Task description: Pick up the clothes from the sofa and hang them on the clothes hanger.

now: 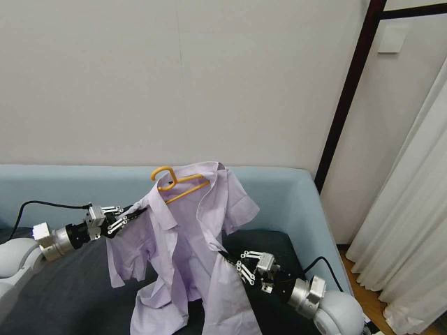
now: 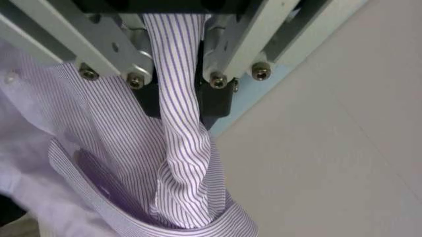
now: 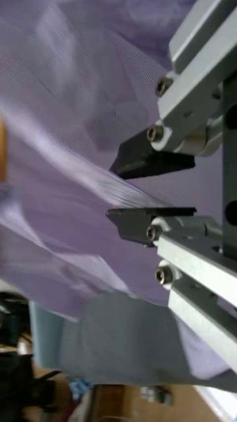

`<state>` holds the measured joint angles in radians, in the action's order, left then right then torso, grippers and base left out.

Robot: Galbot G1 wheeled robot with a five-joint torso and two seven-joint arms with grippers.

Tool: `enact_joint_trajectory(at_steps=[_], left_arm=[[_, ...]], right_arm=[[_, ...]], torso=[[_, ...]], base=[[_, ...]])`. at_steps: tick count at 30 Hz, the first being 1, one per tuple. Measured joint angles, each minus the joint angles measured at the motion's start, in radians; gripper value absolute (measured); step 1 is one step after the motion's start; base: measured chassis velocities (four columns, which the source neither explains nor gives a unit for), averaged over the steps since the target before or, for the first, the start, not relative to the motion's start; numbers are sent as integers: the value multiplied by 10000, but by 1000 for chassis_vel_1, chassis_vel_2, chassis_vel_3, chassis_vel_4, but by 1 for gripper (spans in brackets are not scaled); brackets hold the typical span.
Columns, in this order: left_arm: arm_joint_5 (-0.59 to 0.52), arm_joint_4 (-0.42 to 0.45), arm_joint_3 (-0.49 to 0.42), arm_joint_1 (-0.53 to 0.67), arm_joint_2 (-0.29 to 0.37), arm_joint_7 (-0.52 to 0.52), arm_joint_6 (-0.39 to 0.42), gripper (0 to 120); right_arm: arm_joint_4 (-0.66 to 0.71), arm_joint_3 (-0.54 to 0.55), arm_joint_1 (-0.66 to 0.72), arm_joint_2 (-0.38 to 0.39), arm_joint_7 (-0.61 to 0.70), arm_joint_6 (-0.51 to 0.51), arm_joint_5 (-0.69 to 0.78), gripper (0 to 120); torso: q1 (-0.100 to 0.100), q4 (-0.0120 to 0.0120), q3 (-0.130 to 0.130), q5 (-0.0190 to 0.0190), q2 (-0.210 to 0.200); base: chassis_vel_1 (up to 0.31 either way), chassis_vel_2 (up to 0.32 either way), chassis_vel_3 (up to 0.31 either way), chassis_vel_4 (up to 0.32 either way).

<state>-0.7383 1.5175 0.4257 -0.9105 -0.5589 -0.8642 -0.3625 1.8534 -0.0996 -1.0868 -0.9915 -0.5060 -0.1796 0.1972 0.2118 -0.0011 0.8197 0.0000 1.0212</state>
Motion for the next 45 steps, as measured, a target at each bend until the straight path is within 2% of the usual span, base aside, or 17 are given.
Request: enact_joint_trajectory(at_steps=[6, 7, 10, 13, 15, 17, 19, 20, 22, 25, 31, 33, 35, 38, 41, 43, 45], left_arm=[[170, 259, 112, -55, 252, 274, -51, 7], [267, 315, 165, -130, 261, 351, -56, 7], [426, 390, 255, -264, 260, 484, -57, 7], [605, 487, 397, -431, 244, 684, -57, 7], [620, 514, 432, -471, 244, 710, -57, 7], [631, 607, 480, -548, 254, 740, -57, 7], [657, 766, 523, -664, 280, 768, -50, 7], [657, 766, 523, -664, 280, 768, -50, 7], [726, 934, 545, -803, 290, 770, -4, 7], [917, 1152, 562, -1052, 183, 741, 69, 7], [1171, 1265, 543, -1322, -129, 697, 114, 7], [1258, 1208, 430, -1324, -286, 638, 122, 7], [1284, 1134, 340, -1253, -363, 577, 137, 7], [1295, 1011, 221, -1109, -443, 517, 146, 7], [1301, 836, 96, -941, -562, 414, 146, 7], [1303, 799, 74, -912, -595, 381, 146, 7], [1329, 737, 52, -867, -642, 332, 147, 7]], right_arm=[[41, -318, -240, 35, -197, -25, -932, 43], [202, -430, -256, 20, 11, -80, -807, 50], [456, -529, -300, 42, 339, -328, -257, 56], [607, -748, -391, 162, -241, -930, 186, 71], [608, -768, -411, 169, -180, -1099, 34, 75], [726, -577, -463, 139, 1311, -1142, -527, 83], [1046, -136, -415, 0, 3572, -666, -807, 93], [1046, -136, -415, 0, 3572, -666, -807, 93], [1273, 353, -187, -162, 5246, -123, -721, 98], [1387, 837, 170, -335, 6212, 200, -314, 100], [1269, 1124, 483, -387, 5945, 51, 283, 100], [1074, 1226, 634, -378, 5124, -108, 682, 95], [926, 1352, 749, -395, 4907, -28, 725, 89], [676, 1485, 947, -488, 4883, 223, 589, 81], [409, 1581, 1193, -646, 5059, 593, 275, 67], [343, 1607, 1256, -690, 5124, 686, 183, 63], [216, 1619, 1377, -784, 5190, 779, 75, 53]], torso=[[0, -2, 0, 0, 0], [0, -1, 0, -2, 0], [0, 0, 0, -3, 0], [-1, 1, 0, -4, 0], [0, 0, 0, -3, 0], [0, -1, 1, -2, 0], [0, -3, 0, -2, 0], [0, -3, 0, -2, 0], [-1, -1, 0, -2, 0], [0, 2, 0, -2, 0], [-1, 0, 0, -3, 0], [0, -1, 0, -3, 0], [0, -1, 0, -3, 0], [-1, -1, 0, -2, 0], [0, 0, 1, -3, 0], [0, 0, 1, -2, 0], [0, 0, 1, -3, 0]], base=[[0, 0, 0, 0], [0, 0, 0, 0], [0, 0, 0, 0], [0, 0, 0, 0], [0, 0, 0, 0], [0, 0, 0, 0], [0, 0, 0, 0], [0, 0, 0, 0], [0, 0, 0, 0], [0, 0, 0, 0], [0, 0, 0, 0], [0, 0, 0, 0], [0, 0, 0, 0], [0, 0, 0, 0], [0, 0, 0, 0], [0, 0, 0, 0], [0, 0, 0, 0]])
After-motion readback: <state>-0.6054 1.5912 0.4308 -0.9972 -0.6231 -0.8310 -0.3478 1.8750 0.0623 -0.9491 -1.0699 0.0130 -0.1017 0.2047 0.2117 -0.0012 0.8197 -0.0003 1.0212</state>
